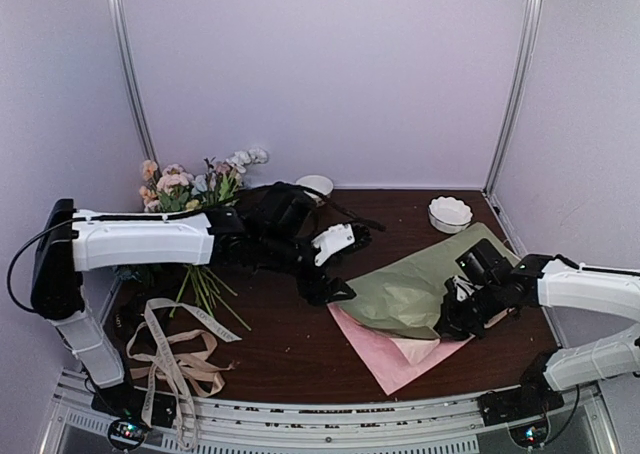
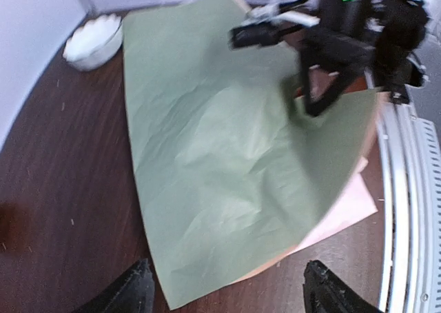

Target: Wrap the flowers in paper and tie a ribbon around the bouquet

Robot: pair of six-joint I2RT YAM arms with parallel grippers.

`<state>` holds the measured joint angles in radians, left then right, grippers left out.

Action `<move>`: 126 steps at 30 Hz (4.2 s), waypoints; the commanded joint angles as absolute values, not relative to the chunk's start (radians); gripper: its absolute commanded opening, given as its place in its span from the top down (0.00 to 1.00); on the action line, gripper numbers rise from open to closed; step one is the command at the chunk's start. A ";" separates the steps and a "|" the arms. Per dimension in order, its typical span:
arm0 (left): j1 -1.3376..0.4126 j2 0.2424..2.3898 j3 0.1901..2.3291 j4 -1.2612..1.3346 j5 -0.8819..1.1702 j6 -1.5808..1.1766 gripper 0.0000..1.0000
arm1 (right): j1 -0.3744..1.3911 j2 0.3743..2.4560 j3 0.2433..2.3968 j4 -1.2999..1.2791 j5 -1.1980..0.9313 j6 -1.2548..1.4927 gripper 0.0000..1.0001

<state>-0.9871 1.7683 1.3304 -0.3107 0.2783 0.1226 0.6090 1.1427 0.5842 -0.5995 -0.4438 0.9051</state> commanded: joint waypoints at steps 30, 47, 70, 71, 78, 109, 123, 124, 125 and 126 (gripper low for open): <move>-1.173 2.162 1.742 -0.332 0.455 0.300 0.85 | 0.606 1.032 0.606 -0.671 -0.330 0.821 0.99; -1.129 2.076 1.735 0.021 0.497 -0.044 1.00 | 0.564 0.892 0.798 -0.927 -0.016 0.644 0.50; -0.764 1.393 1.340 -0.048 -0.415 -0.175 1.00 | 0.892 1.208 1.123 -0.623 0.094 0.395 0.35; -0.762 1.317 1.283 -0.052 -0.446 -0.168 1.00 | 0.919 1.286 1.155 -0.623 0.085 0.366 0.35; -0.753 1.000 1.164 -0.261 -0.773 -0.149 1.00 | 0.993 1.869 1.531 -0.747 0.050 0.175 0.33; -0.791 0.946 1.046 -0.164 -0.260 -0.069 1.00 | 0.928 1.878 1.168 -0.853 0.030 0.295 0.51; -1.082 1.220 1.018 0.139 -0.032 0.065 1.00 | 0.759 1.368 1.134 -0.271 -0.532 0.545 0.36; -1.084 1.233 1.017 0.152 -0.033 0.057 1.00 | 0.759 1.354 1.110 -0.192 -0.573 0.582 0.35; -1.085 1.247 1.016 0.166 -0.031 0.052 1.00 | 0.758 1.347 1.089 -0.120 -0.616 0.623 0.34; -1.087 1.255 1.016 0.176 -0.029 0.049 1.00 | 0.758 1.345 1.070 -0.058 -0.654 0.662 0.33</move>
<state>-1.0866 1.2289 1.0271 0.0269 -0.0681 0.0578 0.7506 1.3529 1.1618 -0.3927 -0.4004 0.4686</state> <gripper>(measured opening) 0.014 0.658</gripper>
